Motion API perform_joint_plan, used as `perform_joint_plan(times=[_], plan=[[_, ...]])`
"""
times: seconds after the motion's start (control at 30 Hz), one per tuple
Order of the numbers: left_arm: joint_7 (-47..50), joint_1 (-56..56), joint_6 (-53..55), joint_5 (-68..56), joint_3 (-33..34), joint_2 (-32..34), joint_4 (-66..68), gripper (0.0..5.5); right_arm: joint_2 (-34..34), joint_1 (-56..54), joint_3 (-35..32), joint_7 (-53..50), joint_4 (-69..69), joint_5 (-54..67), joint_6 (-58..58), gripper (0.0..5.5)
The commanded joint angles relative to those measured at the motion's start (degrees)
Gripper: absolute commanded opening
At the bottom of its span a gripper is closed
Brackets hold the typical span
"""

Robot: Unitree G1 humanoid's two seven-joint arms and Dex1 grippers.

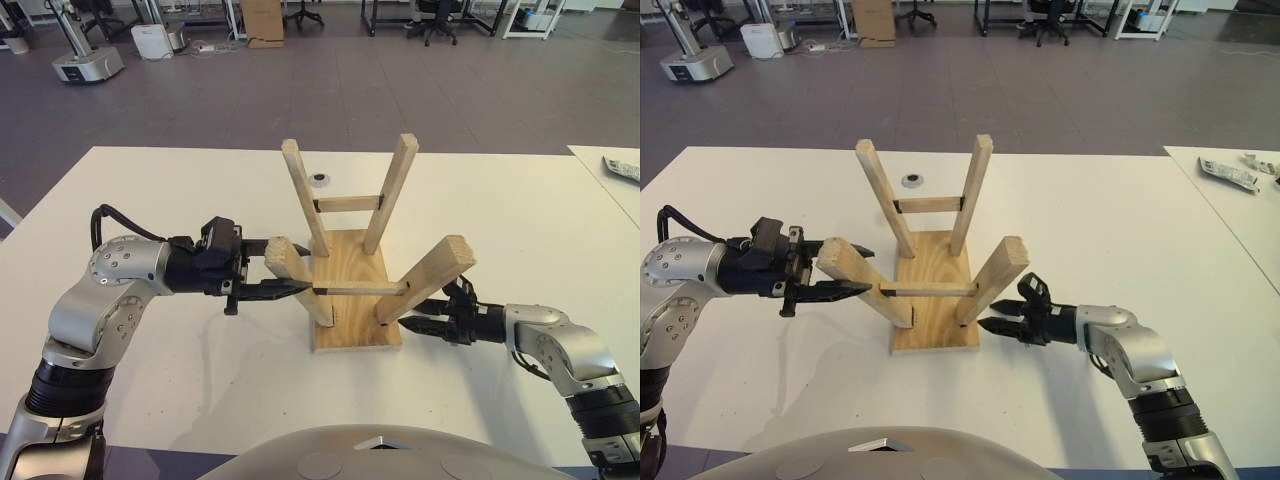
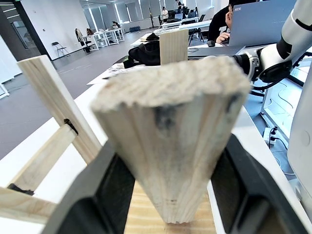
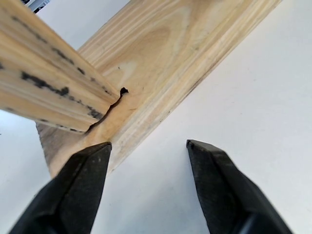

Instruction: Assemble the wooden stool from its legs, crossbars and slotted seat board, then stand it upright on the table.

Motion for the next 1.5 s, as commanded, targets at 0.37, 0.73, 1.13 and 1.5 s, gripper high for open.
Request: perform_joint_plan(times=[0.37,0.73,1.13,1.5], plan=[[8.2,9.4,0.8,7.8,-10.3,-0.7,4.4,2.72,2.1,-2.7,0.3,-4.0,1.4,0.0,1.9,2.9],[7.0,21.9,-7.2,10.5,-5.6,0.3,2.6,4.29,-7.7,-23.6,-22.4,0.3,-2.5,19.8,13.5,2.9],[8.7,35.2,-4.9,6.2,1.5,-1.0,0.7,4.29,-15.2,-19.1,-28.1,-4.9,-22.9,42.0,24.3,2.9],[10.4,33.0,-3.8,5.3,2.5,-3.0,-0.1,4.29,-18.9,-17.7,-18.3,-7.9,-22.1,26.0,13.7,2.9]])
